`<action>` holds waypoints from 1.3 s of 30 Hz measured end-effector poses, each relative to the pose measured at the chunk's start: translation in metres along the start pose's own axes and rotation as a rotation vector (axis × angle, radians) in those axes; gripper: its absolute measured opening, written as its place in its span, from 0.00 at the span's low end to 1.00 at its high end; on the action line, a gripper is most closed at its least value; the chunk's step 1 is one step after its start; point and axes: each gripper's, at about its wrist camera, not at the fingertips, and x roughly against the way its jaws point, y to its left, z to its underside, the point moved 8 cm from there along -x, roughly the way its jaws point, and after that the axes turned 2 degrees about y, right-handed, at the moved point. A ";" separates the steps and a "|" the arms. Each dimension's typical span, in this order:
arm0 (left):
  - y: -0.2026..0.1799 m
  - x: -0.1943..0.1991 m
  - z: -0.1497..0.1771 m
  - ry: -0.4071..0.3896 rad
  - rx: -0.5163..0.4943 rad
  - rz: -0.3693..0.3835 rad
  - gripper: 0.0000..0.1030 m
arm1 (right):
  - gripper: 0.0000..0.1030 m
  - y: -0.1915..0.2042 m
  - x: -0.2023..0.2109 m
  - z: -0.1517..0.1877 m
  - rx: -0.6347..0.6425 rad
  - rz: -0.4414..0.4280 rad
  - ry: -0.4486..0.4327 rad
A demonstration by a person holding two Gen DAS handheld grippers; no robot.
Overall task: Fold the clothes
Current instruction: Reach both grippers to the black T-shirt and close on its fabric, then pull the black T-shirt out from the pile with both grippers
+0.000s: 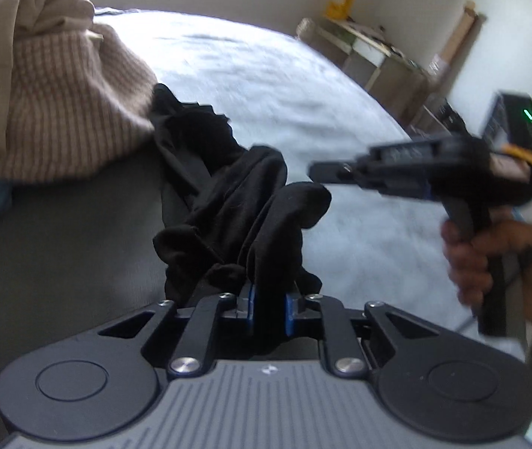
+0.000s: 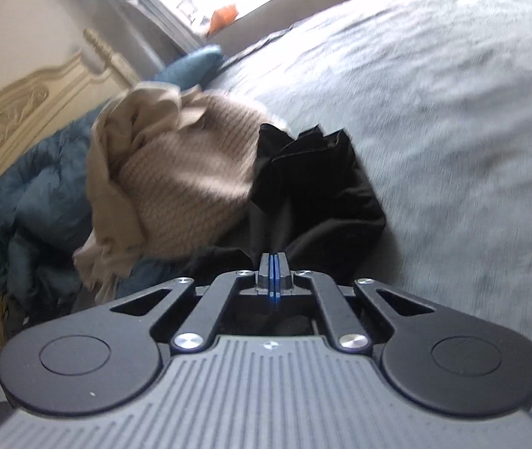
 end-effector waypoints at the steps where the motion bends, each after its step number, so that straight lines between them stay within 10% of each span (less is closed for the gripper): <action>1: -0.003 0.005 0.012 0.024 -0.003 0.011 0.14 | 0.00 0.004 0.001 0.007 0.006 0.004 0.018; 7: -0.013 0.008 0.088 0.245 -0.044 0.035 0.26 | 0.02 0.017 0.005 0.066 0.024 0.004 0.189; 12: -0.008 0.034 0.093 0.197 -0.010 0.022 0.56 | 0.03 0.019 0.014 0.103 0.045 0.023 0.277; 20: 0.032 0.017 0.043 0.070 0.119 -0.069 0.64 | 0.07 0.021 0.006 0.121 0.025 0.041 0.332; 23: 0.050 -0.004 0.031 0.094 0.174 -0.052 0.65 | 0.32 0.023 -0.002 0.122 0.007 0.045 0.338; 30: 0.063 -0.023 0.040 0.167 0.278 0.054 0.16 | 0.46 0.018 -0.013 0.134 -0.093 0.020 0.398; 39: 0.055 0.002 0.042 0.099 0.202 0.028 0.06 | 0.51 -0.003 -0.006 0.163 -0.341 -0.024 0.462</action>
